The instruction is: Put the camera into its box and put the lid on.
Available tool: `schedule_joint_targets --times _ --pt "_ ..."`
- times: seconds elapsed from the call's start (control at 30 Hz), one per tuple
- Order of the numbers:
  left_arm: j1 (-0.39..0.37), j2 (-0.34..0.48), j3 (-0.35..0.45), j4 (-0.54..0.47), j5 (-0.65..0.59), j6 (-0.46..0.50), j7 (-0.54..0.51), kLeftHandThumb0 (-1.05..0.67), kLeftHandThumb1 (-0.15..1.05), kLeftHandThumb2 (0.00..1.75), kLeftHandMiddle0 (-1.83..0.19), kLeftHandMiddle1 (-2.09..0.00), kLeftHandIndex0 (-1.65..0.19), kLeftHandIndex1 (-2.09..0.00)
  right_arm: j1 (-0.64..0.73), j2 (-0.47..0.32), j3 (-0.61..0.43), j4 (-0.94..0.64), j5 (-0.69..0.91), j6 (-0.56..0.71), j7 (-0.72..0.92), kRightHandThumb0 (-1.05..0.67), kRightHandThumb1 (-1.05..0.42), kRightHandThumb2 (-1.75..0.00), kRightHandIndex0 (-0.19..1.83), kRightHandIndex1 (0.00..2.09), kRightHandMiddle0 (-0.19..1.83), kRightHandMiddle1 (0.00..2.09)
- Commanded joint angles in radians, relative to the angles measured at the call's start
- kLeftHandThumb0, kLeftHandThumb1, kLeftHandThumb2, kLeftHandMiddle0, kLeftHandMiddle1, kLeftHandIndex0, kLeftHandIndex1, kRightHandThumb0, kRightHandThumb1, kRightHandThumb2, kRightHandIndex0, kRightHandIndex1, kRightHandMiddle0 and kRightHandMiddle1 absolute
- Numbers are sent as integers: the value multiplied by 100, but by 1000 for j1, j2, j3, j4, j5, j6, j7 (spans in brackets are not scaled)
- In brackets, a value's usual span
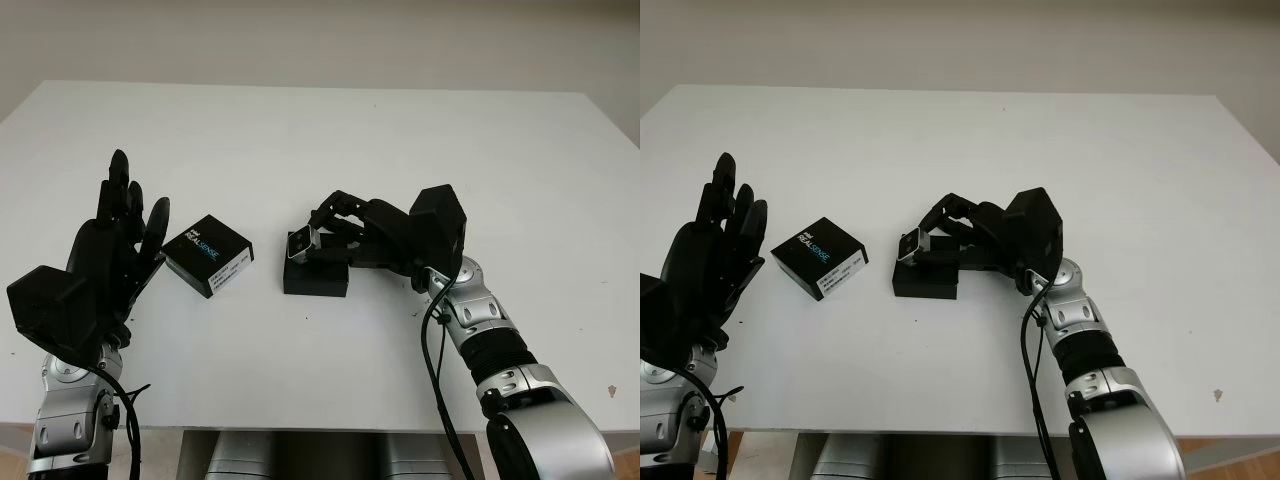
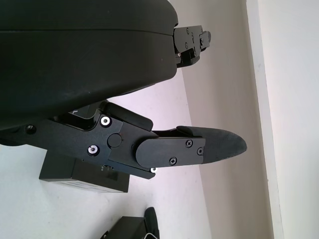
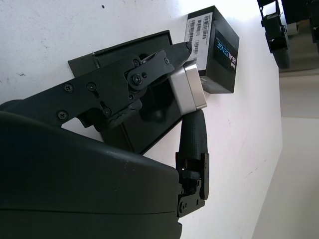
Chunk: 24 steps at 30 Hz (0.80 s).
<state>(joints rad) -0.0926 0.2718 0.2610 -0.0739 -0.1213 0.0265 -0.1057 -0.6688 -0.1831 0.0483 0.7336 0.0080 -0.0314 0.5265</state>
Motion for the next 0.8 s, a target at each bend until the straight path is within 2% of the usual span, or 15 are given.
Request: schedule_joint_targets --times 0.0,0.77 --pt "6 4 3 -18 0 -2 -2 -69 105 44 13 -6 14 -6 19 -8 8 3 -4 -1 4 -38 -96 -6 16 5 30 189" --pt "13 5 8 -28 -3 5 -5 -68 105 43 12 -6 13 -6 28 -20 2 10 -6 -15 17 -40 -96 -5 16 6 32 188"
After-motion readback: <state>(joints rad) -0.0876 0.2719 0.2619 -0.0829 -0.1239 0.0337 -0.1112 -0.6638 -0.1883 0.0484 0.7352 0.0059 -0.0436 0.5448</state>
